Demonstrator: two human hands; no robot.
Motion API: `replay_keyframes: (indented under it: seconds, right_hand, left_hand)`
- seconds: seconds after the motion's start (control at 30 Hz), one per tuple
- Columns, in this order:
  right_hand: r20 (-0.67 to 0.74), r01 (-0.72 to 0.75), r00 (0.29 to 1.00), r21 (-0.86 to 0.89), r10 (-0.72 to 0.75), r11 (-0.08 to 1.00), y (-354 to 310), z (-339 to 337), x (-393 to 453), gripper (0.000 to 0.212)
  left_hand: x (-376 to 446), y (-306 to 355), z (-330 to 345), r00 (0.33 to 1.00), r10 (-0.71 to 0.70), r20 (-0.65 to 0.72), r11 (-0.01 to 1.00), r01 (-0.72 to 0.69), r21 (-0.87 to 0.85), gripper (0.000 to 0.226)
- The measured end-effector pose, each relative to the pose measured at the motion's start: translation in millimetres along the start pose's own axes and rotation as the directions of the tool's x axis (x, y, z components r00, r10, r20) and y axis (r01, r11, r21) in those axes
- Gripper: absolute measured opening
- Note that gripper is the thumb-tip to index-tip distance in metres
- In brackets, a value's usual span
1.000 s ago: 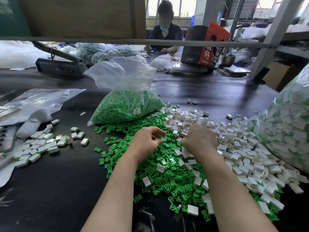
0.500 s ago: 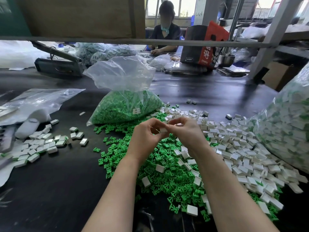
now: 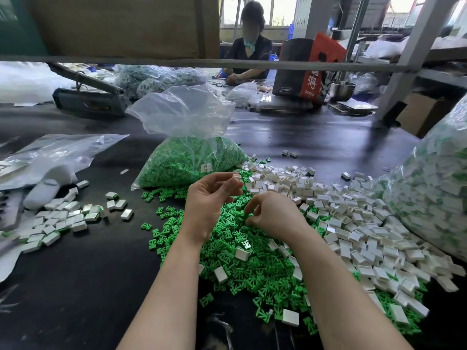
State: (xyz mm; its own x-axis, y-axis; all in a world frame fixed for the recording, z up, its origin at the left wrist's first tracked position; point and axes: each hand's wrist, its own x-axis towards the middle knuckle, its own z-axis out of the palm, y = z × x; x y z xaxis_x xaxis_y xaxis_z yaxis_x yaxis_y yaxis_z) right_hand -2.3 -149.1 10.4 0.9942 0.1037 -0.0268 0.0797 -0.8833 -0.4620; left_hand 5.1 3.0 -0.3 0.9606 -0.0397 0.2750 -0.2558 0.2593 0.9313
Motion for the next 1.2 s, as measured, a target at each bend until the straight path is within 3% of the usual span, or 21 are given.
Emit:
replay_keyframes:
  seconds: [0.1,0.23,0.3,0.37,0.47,0.53,0.6,1.0,1.2]
  right_hand:
    - [-0.037,0.024,0.999,-0.046,-0.025,0.999,1.6,3.0,2.9,0.005]
    - [-0.069,0.032,0.997,-0.099,-0.039,0.995,3.3,7.8,5.2,0.009]
    - [-0.117,0.038,0.993,0.066,-0.03,0.997,5.0,6.8,5.6,0.004]
    - [-0.203,0.065,0.979,0.355,0.009,0.933,4.9,2.6,3.9,0.007]
    - [-0.197,0.089,0.977,0.737,0.087,0.67,3.9,-6.6,0.9,0.009]
    - [-0.138,0.073,0.986,0.86,0.093,0.506,3.1,-10.8,-0.7,0.018]
    - [-0.122,0.073,0.989,0.892,0.083,0.445,2.2,-13.0,-1.6,0.022]
    - [-0.16,0.117,0.983,0.926,0.093,0.359,1.7,-13.3,-0.1,0.011]
    - [-0.099,0.081,0.992,0.972,0.073,0.219,3.6,-15.4,-1.0,0.018]
  left_hand:
    - [0.0,0.7,1.0,1.0,0.006,0.011,1.0,-0.005,-0.028,0.016]
    - [0.5,0.0,0.5,1.0,0.006,-0.003,1.0,-0.007,-0.019,0.017]
    - [0.4,-0.1,-0.7,1.0,0.002,-0.006,1.0,-0.003,-0.014,0.017]
    - [0.7,-0.9,-2.2,1.0,-0.001,-0.007,1.0,0.001,-0.002,0.017]
    - [1.6,-2.5,-2.4,1.0,-0.012,-0.009,0.999,0.012,0.031,0.02]
    - [2.2,-3.5,-1.9,1.0,-0.023,-0.007,0.999,0.023,0.036,0.02]
    - [2.5,-4.3,-1.7,1.0,-0.023,-0.001,0.999,0.023,0.045,0.021]
    - [3.5,-4.9,-1.0,0.999,-0.036,-0.01,0.998,0.036,0.048,0.02]
    - [2.7,-3.8,0.3,0.998,-0.055,0.006,0.997,0.055,0.056,0.016]
